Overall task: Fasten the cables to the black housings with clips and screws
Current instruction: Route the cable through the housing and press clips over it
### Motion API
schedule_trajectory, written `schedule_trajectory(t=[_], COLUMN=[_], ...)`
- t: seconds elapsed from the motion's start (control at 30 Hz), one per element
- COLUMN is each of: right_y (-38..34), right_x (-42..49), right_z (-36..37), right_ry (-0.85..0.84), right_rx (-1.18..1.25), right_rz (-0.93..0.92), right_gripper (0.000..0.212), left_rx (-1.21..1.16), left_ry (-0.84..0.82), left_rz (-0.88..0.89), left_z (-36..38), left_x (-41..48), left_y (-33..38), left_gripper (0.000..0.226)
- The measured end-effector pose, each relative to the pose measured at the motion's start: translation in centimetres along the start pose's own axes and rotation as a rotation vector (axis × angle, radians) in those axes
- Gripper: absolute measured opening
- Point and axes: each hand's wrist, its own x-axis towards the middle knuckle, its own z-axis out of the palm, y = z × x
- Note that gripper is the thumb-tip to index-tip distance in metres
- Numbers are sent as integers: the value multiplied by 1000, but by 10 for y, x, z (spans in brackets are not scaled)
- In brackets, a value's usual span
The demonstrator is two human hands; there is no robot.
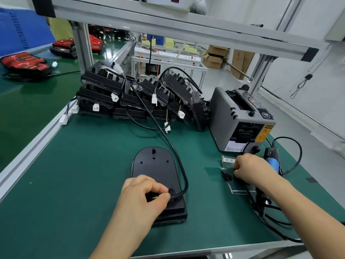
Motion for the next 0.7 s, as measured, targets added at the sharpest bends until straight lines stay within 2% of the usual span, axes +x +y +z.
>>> schedule_trajectory(t=[0.23, 0.33, 0.43, 0.5, 0.6, 0.7], right_y=[-3, -3, -2, -2, -17, -50], right_x=[-1, -4, -11, -20, -44, -77], right_z=[3, 1, -5, -15, -36, -53], right_ry=[14, 19, 59, 77, -2, -62], right_rx=[-40, 6, 121, 334, 891, 1216], right_rz=[23, 16, 16, 38, 32, -117], right_gripper=[16, 8, 9, 10, 8, 16], left_rx=[-12, -9, -15, -11, -8, -1], left_ry=[-2, -4, -3, -4, -5, -1], left_rz=[1, 5, 8, 10, 14, 19], left_z=[1, 0, 1, 1, 1, 1], left_x=[0, 0, 1, 1, 1, 1], left_y=[0, -1, -2, -3, -4, -5], left_gripper=[16, 16, 16, 15, 14, 14])
